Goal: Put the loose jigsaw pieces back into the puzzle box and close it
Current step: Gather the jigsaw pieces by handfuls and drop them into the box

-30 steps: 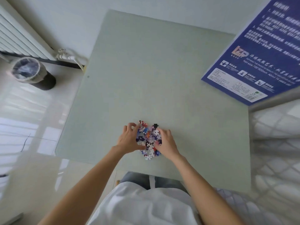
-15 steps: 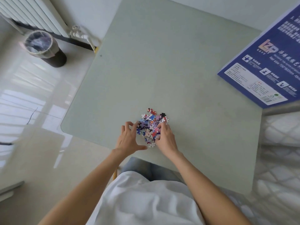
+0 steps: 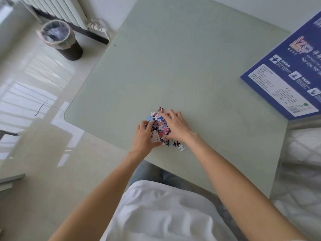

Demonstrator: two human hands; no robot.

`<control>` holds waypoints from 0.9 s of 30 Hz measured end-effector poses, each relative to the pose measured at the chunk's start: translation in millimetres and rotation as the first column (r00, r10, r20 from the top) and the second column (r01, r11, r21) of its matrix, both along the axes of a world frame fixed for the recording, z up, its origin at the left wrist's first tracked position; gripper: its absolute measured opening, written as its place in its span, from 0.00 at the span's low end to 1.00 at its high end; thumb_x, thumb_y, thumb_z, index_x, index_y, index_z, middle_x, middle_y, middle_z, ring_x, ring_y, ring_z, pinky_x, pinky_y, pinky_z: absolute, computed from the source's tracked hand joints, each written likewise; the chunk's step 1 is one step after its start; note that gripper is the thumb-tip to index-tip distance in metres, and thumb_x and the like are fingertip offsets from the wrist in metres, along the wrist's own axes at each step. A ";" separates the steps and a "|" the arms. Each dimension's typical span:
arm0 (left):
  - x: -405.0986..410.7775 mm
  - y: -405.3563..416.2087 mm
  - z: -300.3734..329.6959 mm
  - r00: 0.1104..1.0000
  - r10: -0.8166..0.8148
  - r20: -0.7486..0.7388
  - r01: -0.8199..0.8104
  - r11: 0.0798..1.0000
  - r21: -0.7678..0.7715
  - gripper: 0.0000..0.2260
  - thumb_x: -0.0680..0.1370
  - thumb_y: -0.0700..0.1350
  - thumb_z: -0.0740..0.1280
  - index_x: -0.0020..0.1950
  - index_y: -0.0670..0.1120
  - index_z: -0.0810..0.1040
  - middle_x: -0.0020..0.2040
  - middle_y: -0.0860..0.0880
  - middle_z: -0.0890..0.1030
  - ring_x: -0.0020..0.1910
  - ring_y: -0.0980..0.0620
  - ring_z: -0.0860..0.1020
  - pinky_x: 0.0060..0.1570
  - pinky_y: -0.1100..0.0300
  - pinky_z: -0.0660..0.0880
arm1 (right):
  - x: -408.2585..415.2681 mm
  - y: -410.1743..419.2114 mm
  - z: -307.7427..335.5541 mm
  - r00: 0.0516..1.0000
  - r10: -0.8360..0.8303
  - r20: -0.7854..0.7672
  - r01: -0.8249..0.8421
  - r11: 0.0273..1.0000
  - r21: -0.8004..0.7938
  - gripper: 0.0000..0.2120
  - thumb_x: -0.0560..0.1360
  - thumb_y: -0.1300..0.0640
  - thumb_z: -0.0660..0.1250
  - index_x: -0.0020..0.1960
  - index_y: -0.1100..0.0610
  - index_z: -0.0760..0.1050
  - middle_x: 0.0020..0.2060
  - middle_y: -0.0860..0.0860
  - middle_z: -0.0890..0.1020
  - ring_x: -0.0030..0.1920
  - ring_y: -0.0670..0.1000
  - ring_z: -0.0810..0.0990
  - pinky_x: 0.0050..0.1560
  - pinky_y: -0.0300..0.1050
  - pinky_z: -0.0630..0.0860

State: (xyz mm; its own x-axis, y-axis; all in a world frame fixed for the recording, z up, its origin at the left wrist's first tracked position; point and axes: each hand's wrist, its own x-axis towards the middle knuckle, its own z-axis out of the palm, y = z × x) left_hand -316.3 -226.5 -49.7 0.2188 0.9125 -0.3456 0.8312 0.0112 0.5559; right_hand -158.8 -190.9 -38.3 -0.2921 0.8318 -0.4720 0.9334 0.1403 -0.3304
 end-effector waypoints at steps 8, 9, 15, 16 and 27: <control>-4.2 10.1 -2.1 0.996 -0.079 -0.030 0.079 0.997 0.014 0.37 0.63 0.54 0.78 0.68 0.47 0.67 0.57 0.47 0.72 0.56 0.47 0.70 0.54 0.59 0.66 | 0.5 -14.2 0.5 0.995 -0.059 -0.083 0.062 0.997 0.038 0.26 0.69 0.56 0.72 0.64 0.52 0.66 0.56 0.52 0.69 0.57 0.54 0.68 0.45 0.47 0.73; -4.7 10.1 -1.9 0.995 -0.088 -0.037 0.088 0.996 0.016 0.37 0.63 0.54 0.77 0.67 0.47 0.68 0.57 0.47 0.72 0.55 0.47 0.70 0.54 0.59 0.66 | 0.2 -16.5 0.1 0.994 -0.065 -0.091 0.071 0.996 0.058 0.25 0.69 0.56 0.72 0.63 0.52 0.67 0.56 0.53 0.68 0.57 0.54 0.67 0.43 0.46 0.73; -6.1 5.4 0.5 0.995 -0.088 -0.051 0.092 0.991 0.100 0.30 0.64 0.53 0.77 0.62 0.48 0.73 0.61 0.49 0.69 0.58 0.48 0.67 0.48 0.58 0.72 | -3.1 -23.9 -0.2 0.999 -0.030 -0.039 0.035 0.991 0.129 0.23 0.71 0.55 0.70 0.63 0.58 0.67 0.61 0.52 0.67 0.59 0.54 0.66 0.42 0.42 0.69; -5.7 5.4 0.8 0.994 -0.092 -0.052 0.096 0.991 0.095 0.29 0.64 0.54 0.77 0.62 0.48 0.73 0.61 0.49 0.70 0.57 0.48 0.67 0.49 0.57 0.71 | -3.7 -24.3 0.2 0.999 -0.023 -0.039 0.028 0.991 0.127 0.23 0.72 0.56 0.69 0.63 0.58 0.67 0.61 0.52 0.68 0.59 0.54 0.67 0.42 0.43 0.69; -3.7 10.8 3.0 0.991 -0.131 -0.011 0.131 0.991 0.024 0.25 0.67 0.49 0.75 0.61 0.45 0.73 0.56 0.46 0.74 0.55 0.47 0.73 0.51 0.61 0.66 | 1.6 -28.9 2.2 0.954 -0.210 -0.216 0.215 0.977 0.000 0.16 0.73 0.56 0.69 0.59 0.56 0.72 0.50 0.54 0.76 0.49 0.56 0.76 0.43 0.46 0.70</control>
State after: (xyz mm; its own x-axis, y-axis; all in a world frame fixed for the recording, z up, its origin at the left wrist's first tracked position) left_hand -320.0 -215.7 -46.7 0.3336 0.8845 -0.3262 0.8299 -0.1114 0.5467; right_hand -157.2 -219.8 -36.1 -0.1998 0.8956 -0.3976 0.8503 -0.0431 -0.5245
